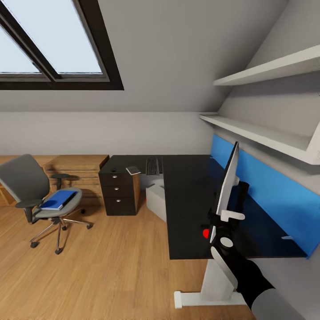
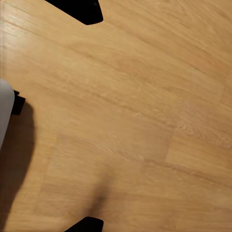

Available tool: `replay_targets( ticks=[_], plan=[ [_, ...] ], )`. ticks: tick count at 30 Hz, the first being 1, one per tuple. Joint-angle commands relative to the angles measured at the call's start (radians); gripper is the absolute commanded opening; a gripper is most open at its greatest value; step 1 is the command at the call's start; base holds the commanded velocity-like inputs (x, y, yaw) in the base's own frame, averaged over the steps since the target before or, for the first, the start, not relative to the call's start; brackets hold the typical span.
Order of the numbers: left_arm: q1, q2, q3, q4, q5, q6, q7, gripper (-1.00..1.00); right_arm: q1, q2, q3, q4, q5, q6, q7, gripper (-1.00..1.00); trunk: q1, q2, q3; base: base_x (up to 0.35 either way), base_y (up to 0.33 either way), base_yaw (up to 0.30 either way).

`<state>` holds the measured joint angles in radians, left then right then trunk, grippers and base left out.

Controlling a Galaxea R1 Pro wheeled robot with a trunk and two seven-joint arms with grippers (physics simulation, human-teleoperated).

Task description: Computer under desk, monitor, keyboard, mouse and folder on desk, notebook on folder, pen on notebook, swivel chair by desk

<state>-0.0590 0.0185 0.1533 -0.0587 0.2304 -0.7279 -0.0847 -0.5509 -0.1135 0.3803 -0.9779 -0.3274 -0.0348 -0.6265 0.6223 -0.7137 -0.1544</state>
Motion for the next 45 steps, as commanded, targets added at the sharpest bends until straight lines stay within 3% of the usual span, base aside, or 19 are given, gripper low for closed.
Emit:
replay_targets(
  ticks=[1, 45],
  plan=[
    [-0.001, 0.0, 0.006, 0.001, 0.004, -0.002, -0.009, 1.0, -0.001, -0.002, 0.005, -0.001, -0.01, -0.004, -0.007, 1.0, 0.0, -0.001, -0.002, -0.011, -0.024, 0.0],
    [-0.001, 0.001, 0.006, 0.0, 0.004, -0.002, -0.009, 1.0, -0.001, -0.002, 0.005, 0.001, -0.01, -0.004, -0.009, 1.0, 0.0, -0.001, -0.002, -0.013, -0.142, 0.0]
  ],
)
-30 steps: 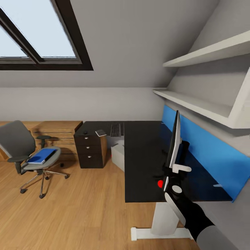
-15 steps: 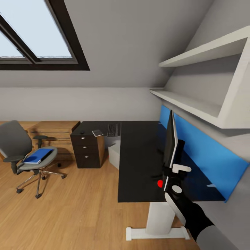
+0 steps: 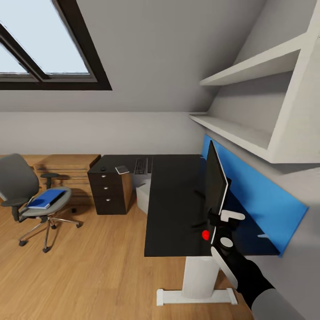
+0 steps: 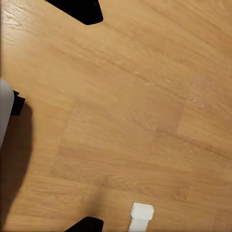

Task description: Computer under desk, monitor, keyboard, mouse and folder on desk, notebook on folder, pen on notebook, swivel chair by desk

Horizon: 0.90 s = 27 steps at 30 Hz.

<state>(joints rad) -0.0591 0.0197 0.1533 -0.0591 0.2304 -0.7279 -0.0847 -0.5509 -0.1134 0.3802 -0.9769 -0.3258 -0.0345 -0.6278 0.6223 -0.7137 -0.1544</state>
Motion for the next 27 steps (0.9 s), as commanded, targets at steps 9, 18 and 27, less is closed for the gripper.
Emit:
replay_targets(
  ticks=[9, 18, 27],
  plan=[
    [-0.001, 0.0, 0.006, 0.001, 0.004, -0.003, -0.009, 1.0, -0.001, -0.002, 0.006, 0.009, -0.013, -0.004, -0.007, 1.0, 0.0, -0.001, -0.002, -0.047, -0.128, 0.0],
    [-0.001, 0.0, 0.006, 0.001, 0.004, -0.004, -0.009, 1.0, -0.001, -0.002, 0.006, 0.013, -0.012, -0.004, -0.006, 1.0, 0.0, -0.001, -0.002, -0.03, -0.089, 0.0],
    [-0.001, 0.0, 0.006, 0.001, 0.004, -0.003, -0.009, 1.0, -0.001, -0.002, 0.006, 0.014, -0.012, -0.004, -0.006, 1.0, 0.0, -0.001, -0.002, -0.055, -0.148, 0.0]
  ],
)
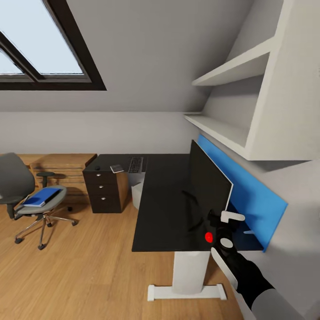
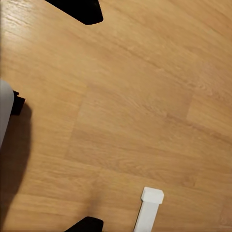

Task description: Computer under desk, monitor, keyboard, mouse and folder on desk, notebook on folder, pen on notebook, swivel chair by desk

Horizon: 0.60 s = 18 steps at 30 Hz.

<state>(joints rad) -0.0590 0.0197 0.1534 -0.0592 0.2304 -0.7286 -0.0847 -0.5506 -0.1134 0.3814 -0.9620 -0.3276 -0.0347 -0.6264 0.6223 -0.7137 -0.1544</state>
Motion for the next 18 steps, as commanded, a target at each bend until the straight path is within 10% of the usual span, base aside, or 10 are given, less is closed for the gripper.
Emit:
replay_targets(
  ticks=[1, 18],
  plan=[
    [-0.001, 0.0, 0.006, 0.001, 0.004, -0.002, -0.009, 1.0, -0.001, -0.002, 0.005, 0.0, -0.01, -0.004, -0.007, 1.0, 0.0, -0.001, -0.002, -0.013, -0.036, 0.0],
    [-0.001, 0.0, 0.006, 0.001, 0.004, -0.002, -0.009, 1.0, -0.002, -0.002, 0.005, 0.008, -0.011, -0.004, -0.006, 1.0, 0.0, -0.001, -0.002, -0.002, -0.012, 0.0]
  ],
)
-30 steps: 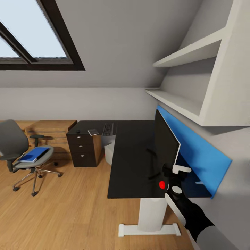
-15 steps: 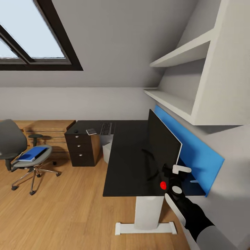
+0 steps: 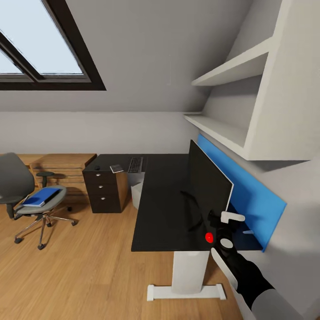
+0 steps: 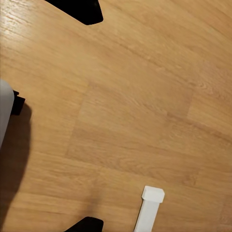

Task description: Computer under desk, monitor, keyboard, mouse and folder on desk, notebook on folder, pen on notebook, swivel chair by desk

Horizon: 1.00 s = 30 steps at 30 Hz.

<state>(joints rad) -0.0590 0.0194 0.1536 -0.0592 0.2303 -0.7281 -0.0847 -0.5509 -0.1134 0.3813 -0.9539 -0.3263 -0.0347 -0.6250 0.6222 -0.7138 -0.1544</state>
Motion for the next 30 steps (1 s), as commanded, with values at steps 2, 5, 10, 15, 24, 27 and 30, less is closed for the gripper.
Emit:
replay_targets(
  ticks=[2, 5, 10, 15, 24, 27, 30],
  plan=[
    [-0.001, 0.0, 0.006, 0.001, 0.004, -0.002, -0.009, 1.0, -0.001, -0.002, 0.005, 0.0, -0.013, -0.004, -0.007, 1.0, 0.0, -0.001, -0.002, 0.0, 0.0, 0.0],
    [-0.001, 0.0, 0.006, 0.001, 0.004, -0.003, -0.009, 1.0, -0.001, -0.002, 0.005, 0.0, -0.013, -0.004, -0.007, 1.0, 0.0, -0.001, -0.002, 0.0, 0.0, 0.0],
    [-0.001, 0.0, 0.006, 0.001, 0.004, -0.003, -0.009, 1.0, -0.001, -0.002, 0.005, 0.0, -0.013, -0.004, -0.007, 1.0, 0.0, -0.001, -0.002, 0.0, -0.015, 0.0],
    [-0.001, 0.0, 0.006, 0.001, 0.004, -0.003, -0.009, 1.0, -0.001, -0.002, 0.005, 0.0, -0.013, -0.004, -0.007, 1.0, 0.0, -0.001, -0.002, 0.0, -0.026, 0.0],
    [-0.001, 0.0, 0.006, 0.001, 0.004, -0.004, -0.009, 1.0, -0.001, 0.0, 0.006, 0.017, -0.012, -0.004, -0.005, 1.0, 0.0, -0.001, -0.002, 0.0, -0.012, 0.0],
    [-0.001, 0.0, 0.006, 0.001, 0.004, -0.004, -0.009, 1.0, -0.001, 0.0, 0.006, 0.018, -0.011, -0.004, -0.005, 1.0, 0.0, -0.001, -0.002, -0.002, -0.001, 0.0],
    [-0.001, 0.0, 0.006, 0.001, 0.004, -0.004, -0.009, 1.0, -0.001, 0.0, 0.006, 0.018, -0.012, -0.004, -0.005, 1.0, 0.0, -0.001, -0.002, -0.078, 0.049, 0.0]
  ],
)
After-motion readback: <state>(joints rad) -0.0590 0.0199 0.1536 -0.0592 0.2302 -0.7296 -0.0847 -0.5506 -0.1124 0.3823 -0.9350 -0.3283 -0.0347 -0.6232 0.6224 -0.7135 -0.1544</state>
